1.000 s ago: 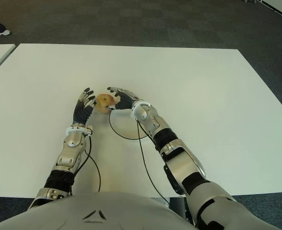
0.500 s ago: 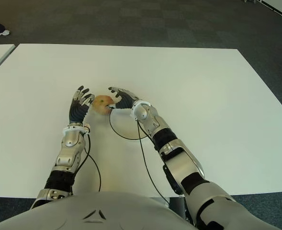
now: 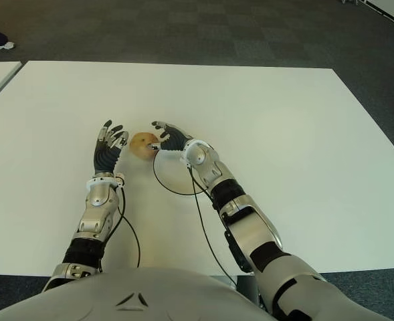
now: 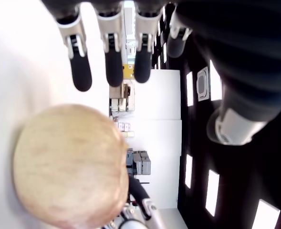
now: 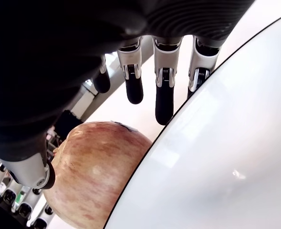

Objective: Put the apples into the plate.

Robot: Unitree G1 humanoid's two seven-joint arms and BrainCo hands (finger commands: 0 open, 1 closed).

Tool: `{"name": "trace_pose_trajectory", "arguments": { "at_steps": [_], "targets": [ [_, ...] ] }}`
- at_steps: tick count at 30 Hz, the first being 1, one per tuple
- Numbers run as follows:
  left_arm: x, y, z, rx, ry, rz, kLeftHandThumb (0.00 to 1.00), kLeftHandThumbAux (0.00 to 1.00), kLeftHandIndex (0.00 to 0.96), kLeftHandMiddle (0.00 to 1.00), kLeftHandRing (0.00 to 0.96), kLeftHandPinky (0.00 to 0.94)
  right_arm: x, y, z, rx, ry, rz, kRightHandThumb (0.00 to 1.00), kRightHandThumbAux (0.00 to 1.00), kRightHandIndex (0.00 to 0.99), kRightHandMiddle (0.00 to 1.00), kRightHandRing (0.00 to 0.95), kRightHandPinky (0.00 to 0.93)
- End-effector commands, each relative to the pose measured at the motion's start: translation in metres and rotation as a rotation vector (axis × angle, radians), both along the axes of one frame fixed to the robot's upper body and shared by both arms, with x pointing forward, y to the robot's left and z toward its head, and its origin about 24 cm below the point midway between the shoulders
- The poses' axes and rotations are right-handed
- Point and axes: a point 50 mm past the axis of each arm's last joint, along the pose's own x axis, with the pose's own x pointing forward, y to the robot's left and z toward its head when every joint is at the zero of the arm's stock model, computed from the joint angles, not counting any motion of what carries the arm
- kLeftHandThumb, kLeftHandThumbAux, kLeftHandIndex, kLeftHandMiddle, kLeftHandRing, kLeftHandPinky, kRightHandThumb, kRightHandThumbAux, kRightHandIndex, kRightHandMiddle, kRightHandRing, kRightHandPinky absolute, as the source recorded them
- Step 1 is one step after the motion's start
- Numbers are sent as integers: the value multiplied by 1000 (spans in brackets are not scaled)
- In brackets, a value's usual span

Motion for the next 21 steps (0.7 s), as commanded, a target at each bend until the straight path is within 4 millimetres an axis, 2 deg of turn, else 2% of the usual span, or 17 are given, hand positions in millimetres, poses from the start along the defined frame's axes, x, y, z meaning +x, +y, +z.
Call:
{"name": "trace_pose_trajectory", "arguments": {
  "at_steps": [1,9,21],
  "targets": [
    [2,-16,-2,-80,9,20,309,607,78,229,314,400,-2,-2,-7,16,60,-21,391,566,0,113,224,359],
    [5,-20,-5,-134,41,61,280,636,61,234,320,392,-2,-1,-8,34,89,-35,350,582,0,112,200,296],
    [7,-23,-6,-172,66,99,252,647,60,232,321,396,-1,-1,-9,50,110,-49,301,624,0,120,196,286]
  ]
}}
